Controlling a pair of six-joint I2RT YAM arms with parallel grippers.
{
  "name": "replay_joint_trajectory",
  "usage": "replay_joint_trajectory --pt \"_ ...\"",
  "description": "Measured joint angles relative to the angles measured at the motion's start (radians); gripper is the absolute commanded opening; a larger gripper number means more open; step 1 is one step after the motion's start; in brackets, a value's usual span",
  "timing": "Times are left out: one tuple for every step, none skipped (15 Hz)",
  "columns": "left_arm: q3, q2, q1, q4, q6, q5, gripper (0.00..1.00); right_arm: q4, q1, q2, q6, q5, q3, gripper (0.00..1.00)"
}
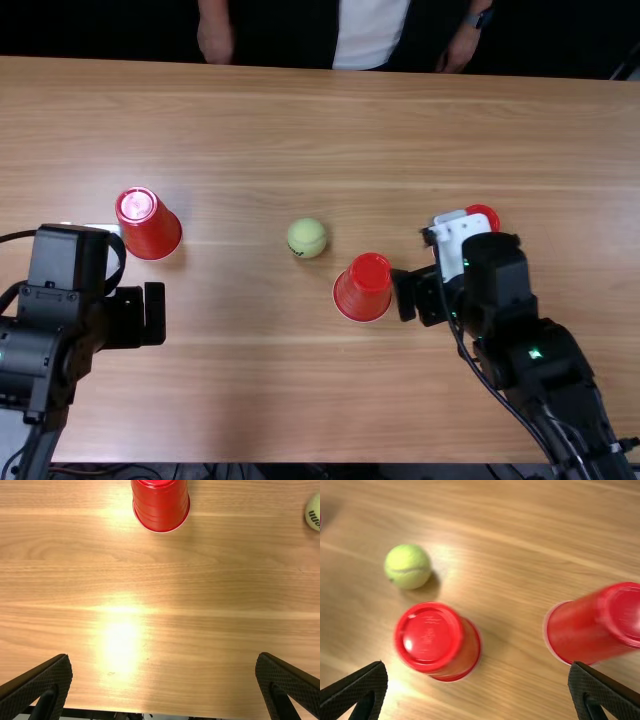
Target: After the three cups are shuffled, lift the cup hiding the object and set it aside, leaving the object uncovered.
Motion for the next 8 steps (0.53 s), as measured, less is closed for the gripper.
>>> replay_joint_trajectory --pt "-0.006 -0.008 0.0 0.003 0.0 0.0 1.0 -0.021 -0.037 -0.026 -0.001 0.0 0.0 1.0" --pt "-0.018 -0.011 0.0 0.003 0.0 0.0 1.0 -0.063 -0.078 -0.063 0.0 0.0 0.002 1.0" --pt "-0.029 -0.012 0.0 0.004 -0.001 0.0 1.0 -0.135 -0.127 -0.122 -0.001 0.003 0.011 1.0" --pt "-0.034 -0.016 0.0 0.005 0.0 0.0 1.0 -0.202 -0.162 -0.171 -0.001 0.004 0.035 1.0" --pt "-0.035 -0.026 0.0 0.007 0.0 0.0 1.0 -0.256 -0.188 -0.207 0.0 0.004 0.058 1.0" --pt "-0.035 -0.037 -0.001 0.008 0.0 0.001 1.0 -0.296 -0.214 -0.233 0.0 0.004 0.067 1.0" --pt "-0.035 -0.045 -0.003 0.008 0.0 0.0 1.0 -0.322 -0.237 -0.249 0.0 0.004 0.067 1.0" --pt "-0.036 -0.048 -0.01 0.012 0.0 0.0 1.0 -0.345 -0.266 -0.274 0.0 0.004 0.067 1.0"
